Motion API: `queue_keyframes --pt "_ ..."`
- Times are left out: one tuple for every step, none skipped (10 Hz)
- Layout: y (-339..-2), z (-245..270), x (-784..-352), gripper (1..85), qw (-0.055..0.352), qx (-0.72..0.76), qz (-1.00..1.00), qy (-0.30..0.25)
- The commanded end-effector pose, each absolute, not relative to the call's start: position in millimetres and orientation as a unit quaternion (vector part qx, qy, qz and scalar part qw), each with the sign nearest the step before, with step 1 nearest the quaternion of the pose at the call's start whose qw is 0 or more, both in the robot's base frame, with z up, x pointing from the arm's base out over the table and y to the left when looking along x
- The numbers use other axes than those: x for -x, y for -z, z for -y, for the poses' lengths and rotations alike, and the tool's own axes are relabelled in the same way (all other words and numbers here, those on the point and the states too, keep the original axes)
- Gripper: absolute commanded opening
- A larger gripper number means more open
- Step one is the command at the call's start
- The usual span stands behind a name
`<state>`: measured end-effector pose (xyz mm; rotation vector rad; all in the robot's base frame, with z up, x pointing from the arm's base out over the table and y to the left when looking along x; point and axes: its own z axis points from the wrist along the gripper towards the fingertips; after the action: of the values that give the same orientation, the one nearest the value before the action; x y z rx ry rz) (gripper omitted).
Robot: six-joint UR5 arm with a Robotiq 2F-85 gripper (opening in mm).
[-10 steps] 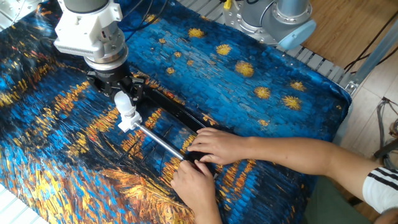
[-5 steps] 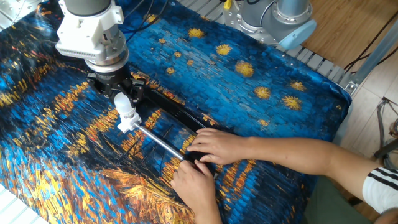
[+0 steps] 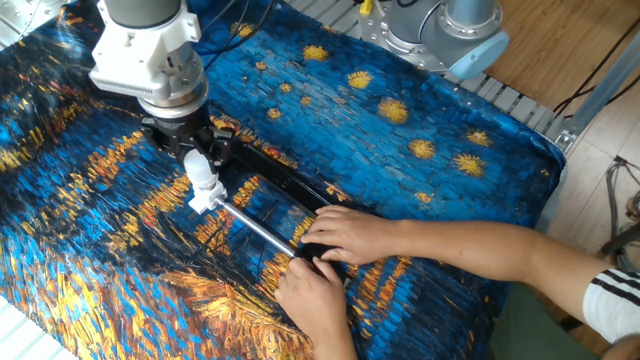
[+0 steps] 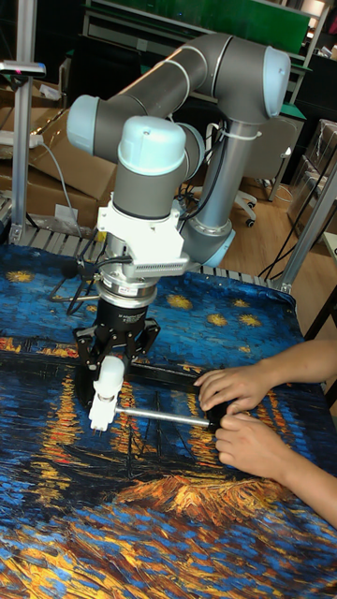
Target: Install the light bulb by rotating it
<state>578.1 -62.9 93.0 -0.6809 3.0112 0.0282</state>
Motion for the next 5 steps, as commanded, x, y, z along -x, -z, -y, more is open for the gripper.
queue_keyframes --pt "-94.8 70.7 -583.0 21.0 0.032 0.194 -0.98 -0.009" --pt "-95.1 73.1 -584.6 20.7 0.034 0.182 -0.983 -0.008" --pt "-94.8 75.8 -584.3 20.3 0.033 0.17 -0.985 -0.005" --pt "-93.3 77.0 -584.7 20.3 0.035 0.158 -0.987 -0.003" --pt "-90.7 76.5 -585.6 20.3 0.039 0.147 -0.988 -0.003"
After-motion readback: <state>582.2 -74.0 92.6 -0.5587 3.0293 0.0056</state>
